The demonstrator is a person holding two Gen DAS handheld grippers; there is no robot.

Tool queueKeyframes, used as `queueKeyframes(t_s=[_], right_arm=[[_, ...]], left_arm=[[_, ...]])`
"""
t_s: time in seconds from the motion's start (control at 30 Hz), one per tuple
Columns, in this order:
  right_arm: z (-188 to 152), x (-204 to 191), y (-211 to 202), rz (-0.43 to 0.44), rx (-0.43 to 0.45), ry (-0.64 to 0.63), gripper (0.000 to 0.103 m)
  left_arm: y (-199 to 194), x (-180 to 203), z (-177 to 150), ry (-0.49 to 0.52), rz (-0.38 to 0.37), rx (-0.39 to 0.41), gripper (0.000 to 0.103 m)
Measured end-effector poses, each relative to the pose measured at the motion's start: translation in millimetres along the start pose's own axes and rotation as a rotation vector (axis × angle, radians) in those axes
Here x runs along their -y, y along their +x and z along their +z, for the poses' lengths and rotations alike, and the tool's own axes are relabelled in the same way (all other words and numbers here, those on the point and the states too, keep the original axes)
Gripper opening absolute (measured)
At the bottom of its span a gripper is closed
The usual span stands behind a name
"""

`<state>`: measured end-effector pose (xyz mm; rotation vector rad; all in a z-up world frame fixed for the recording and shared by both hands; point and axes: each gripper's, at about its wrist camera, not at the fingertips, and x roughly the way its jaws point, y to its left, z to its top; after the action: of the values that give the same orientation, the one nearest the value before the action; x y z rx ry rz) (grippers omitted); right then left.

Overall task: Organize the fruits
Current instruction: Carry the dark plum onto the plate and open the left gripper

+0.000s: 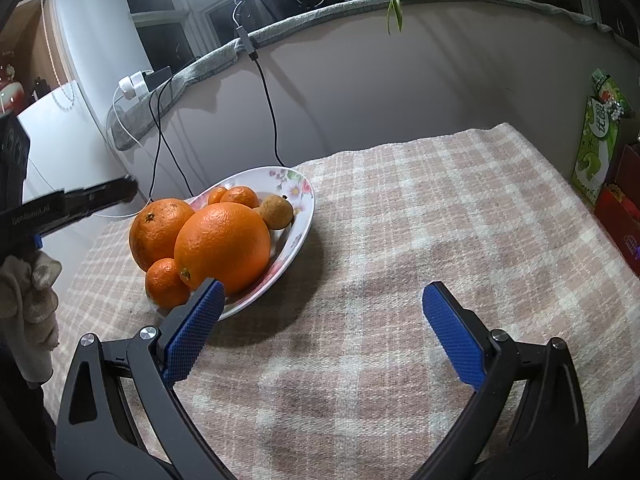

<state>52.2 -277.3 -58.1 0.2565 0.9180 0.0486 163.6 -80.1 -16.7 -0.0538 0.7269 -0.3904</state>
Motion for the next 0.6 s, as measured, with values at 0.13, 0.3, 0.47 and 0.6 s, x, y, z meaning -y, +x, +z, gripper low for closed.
queueKeyframes(t_s=[0.13,0.3,0.47,0.6], right_arm=[[0,0,0,0.004,-0.002,0.002,0.101],[-1,0,0,0.003,-0.001,0.004,0.101],[-1,0,0,0.002,-0.001,0.003,0.101],[-1,-1,1,0.000,-0.004,0.004,0.101]], left_arm=[[10,20,7,0.042,-0.002,-0.003,0.022],[19,37,11,0.076,0.003,-0.011,0.022],[25,45,12,0.097,0.006,-0.020,0.022],[27,47,12,0.098,0.005,-0.023,0.022]])
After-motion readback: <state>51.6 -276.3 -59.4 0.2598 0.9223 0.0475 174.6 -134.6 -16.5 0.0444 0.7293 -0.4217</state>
